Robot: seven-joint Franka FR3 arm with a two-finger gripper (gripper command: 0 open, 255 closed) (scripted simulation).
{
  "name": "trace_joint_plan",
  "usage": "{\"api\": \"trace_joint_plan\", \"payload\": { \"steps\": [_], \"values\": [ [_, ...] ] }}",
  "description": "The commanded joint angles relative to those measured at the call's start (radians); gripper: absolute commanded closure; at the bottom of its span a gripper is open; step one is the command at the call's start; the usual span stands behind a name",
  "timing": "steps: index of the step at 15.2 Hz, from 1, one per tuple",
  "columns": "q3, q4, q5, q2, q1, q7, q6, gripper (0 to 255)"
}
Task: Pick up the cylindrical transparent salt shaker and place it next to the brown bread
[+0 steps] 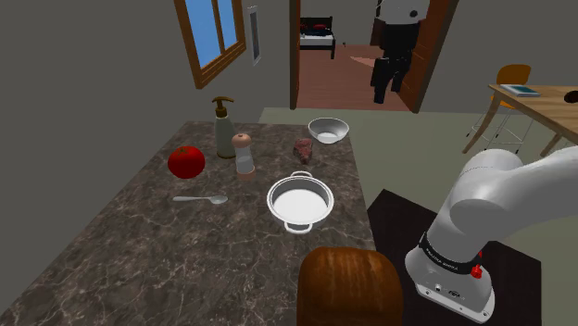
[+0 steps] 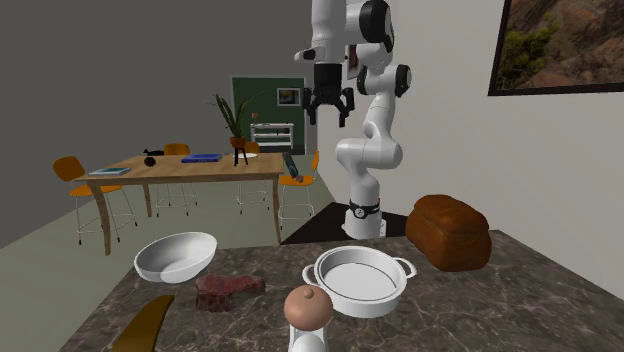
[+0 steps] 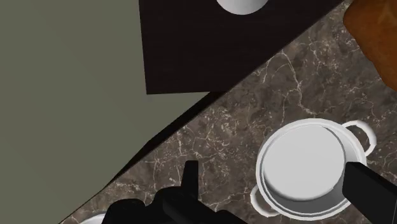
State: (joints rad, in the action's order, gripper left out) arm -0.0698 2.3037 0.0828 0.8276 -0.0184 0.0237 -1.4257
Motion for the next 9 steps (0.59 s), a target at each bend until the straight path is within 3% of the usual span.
{"api": "trace_joint_plan", "payload": {
  "steps": [1,9],
  "values": [
    [0.0,0.0,0.0,0.0,0.0,0.0,0.0,0],
    [0.017,-0.037,-0.066,-0.242,0.037,-0.035,-0.211,0]
  ]
}}
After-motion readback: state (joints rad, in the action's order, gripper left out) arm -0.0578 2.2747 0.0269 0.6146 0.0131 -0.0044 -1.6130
